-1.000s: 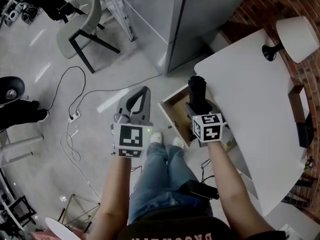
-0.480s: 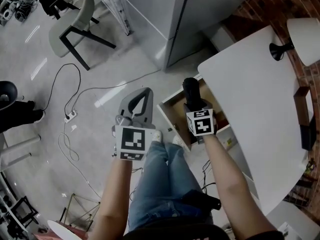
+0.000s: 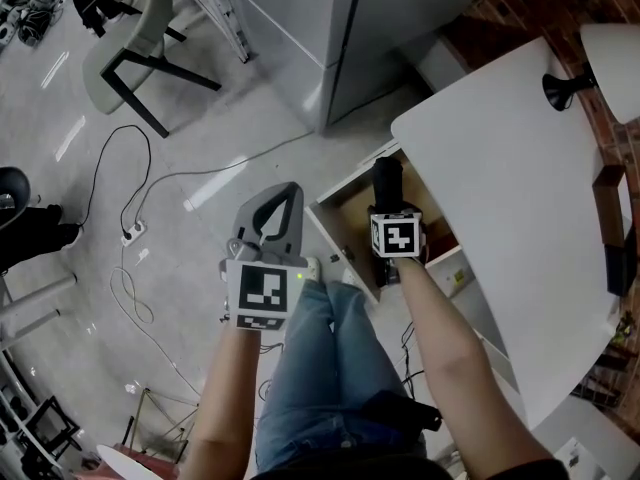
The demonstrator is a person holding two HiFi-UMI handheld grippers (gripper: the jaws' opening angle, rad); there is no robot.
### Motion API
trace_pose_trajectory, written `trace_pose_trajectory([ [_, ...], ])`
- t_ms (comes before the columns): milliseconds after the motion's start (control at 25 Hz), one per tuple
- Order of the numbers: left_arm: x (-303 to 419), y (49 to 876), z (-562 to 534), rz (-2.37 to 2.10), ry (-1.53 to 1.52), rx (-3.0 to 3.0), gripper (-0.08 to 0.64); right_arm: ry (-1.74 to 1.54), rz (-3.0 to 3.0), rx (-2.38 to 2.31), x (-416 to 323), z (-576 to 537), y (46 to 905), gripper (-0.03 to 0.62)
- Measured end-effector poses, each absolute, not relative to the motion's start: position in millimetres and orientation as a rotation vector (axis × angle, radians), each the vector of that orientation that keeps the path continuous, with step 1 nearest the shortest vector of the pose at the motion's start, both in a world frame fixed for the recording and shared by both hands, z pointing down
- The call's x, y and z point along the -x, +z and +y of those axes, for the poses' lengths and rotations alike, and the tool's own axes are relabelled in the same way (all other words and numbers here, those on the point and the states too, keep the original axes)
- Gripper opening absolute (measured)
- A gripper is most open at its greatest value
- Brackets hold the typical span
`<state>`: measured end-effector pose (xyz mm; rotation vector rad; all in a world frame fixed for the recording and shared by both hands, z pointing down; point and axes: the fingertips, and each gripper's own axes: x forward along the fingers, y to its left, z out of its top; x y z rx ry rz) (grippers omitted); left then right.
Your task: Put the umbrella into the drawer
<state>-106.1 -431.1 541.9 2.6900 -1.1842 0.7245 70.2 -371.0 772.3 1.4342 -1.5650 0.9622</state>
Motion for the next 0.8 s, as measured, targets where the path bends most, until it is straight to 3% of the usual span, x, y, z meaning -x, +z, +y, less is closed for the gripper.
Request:
trace_pose_trajectory([
  [800,84.3,587.6,-403.8,-1.074,0.764,-2.699,-0.002,1.05,-1.374,-1.585,-115.9,-372.5,826.5,0.265],
])
